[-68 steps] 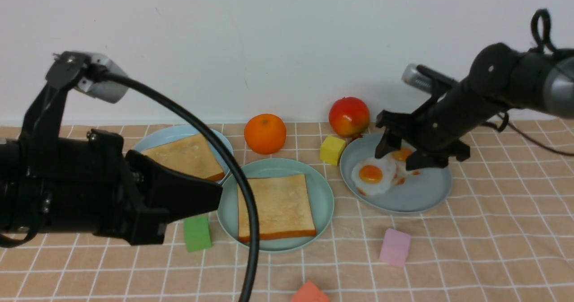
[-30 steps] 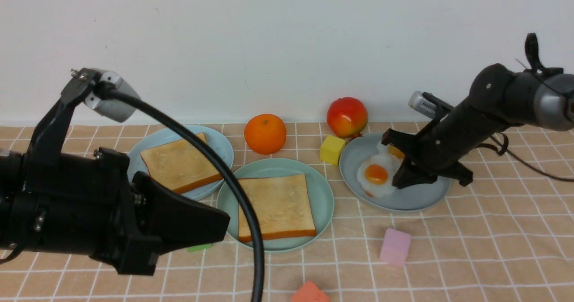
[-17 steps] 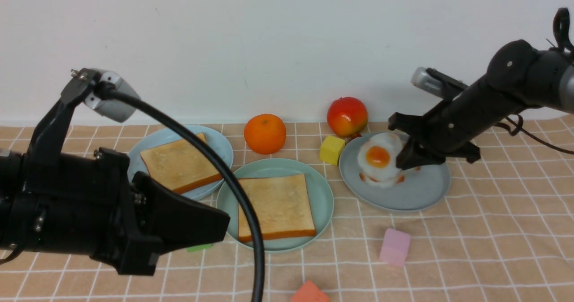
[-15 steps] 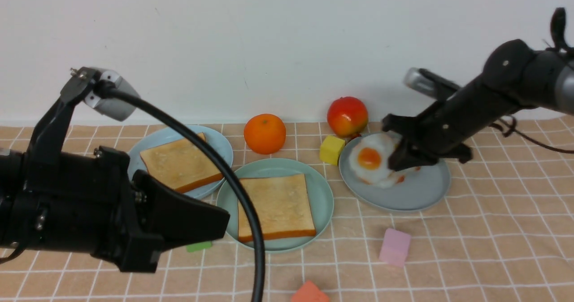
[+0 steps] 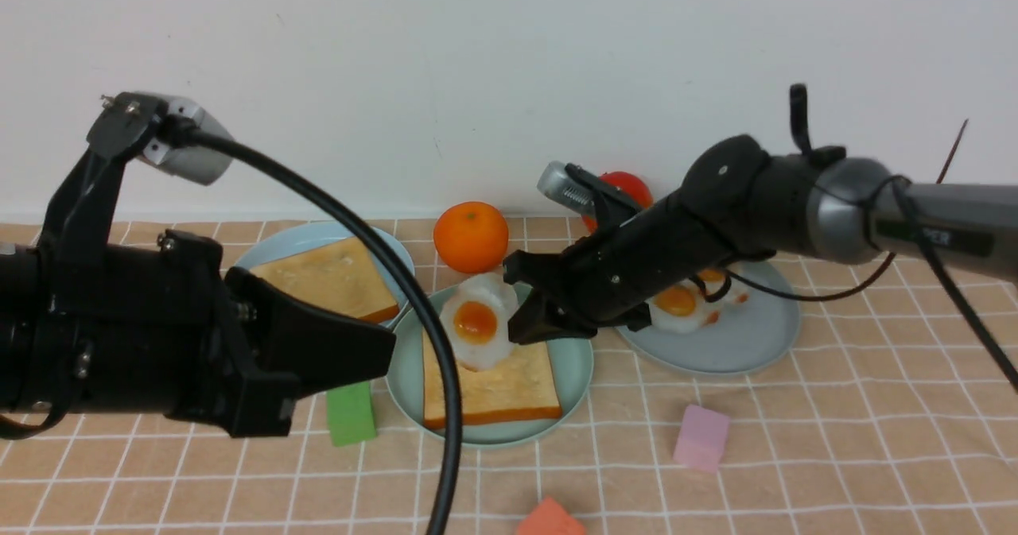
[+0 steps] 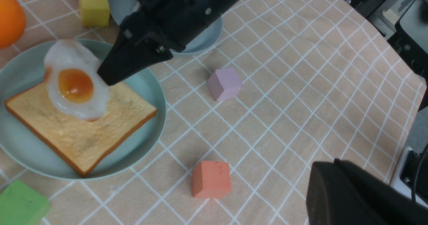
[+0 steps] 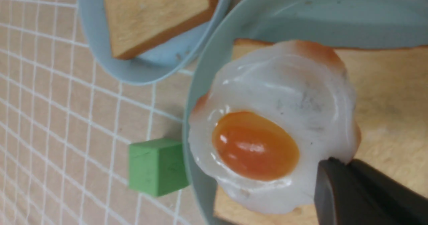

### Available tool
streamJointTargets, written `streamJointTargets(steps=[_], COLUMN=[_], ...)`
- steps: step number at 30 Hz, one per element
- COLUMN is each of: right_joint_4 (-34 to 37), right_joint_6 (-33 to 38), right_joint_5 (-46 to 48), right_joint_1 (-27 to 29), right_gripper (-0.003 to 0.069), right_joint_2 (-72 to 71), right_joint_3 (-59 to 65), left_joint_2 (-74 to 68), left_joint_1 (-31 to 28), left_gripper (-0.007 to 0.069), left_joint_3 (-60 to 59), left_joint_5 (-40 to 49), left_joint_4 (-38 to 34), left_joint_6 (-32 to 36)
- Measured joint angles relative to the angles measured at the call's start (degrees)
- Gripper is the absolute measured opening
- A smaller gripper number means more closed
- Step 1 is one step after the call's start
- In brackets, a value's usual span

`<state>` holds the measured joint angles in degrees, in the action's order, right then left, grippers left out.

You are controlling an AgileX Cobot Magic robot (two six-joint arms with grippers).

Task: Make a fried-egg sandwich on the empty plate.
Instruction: Use the right arm to place the fried egg on the slice of bread in the middle, then use the left arm to grab a slice of bread

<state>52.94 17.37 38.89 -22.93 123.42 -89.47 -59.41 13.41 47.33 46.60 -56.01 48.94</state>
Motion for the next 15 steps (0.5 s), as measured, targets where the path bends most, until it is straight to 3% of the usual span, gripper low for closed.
streamJointTargets(steps=[4, 7, 10, 15], right_joint_4=[0.29, 0.23, -1.09, -3.4], right_joint_6=[0.05, 1.25, 5.49, 13.06], right_joint_5=[0.97, 3.5, 6.1, 10.27], right_joint_1=[0.0, 0.1, 0.68, 3.82], right_gripper=[0.0108, 0.0232, 0.0367, 0.0451], right_joint_2=[0.26, 0.08, -1.85, -12.07], right_joint_3=[0.0, -0.2, -0.38, -0.44], left_joint_2=[0.0, -0.48, -2.48, -8.12], left_joint_1=[0.0, 0.0, 0.0, -0.09], left_gripper=[0.0026, 0.0029, 0.0032, 0.0033], left_joint_3=[0.0, 0.0, 0.0, 0.19], left_joint_5=[-1.05, -4.39, -9.9, -17.54], left_joint_4=[1.29, 2.18, 3.62, 6.51], left_joint_6=[-0.06, -1.8, -6.3, -17.33])
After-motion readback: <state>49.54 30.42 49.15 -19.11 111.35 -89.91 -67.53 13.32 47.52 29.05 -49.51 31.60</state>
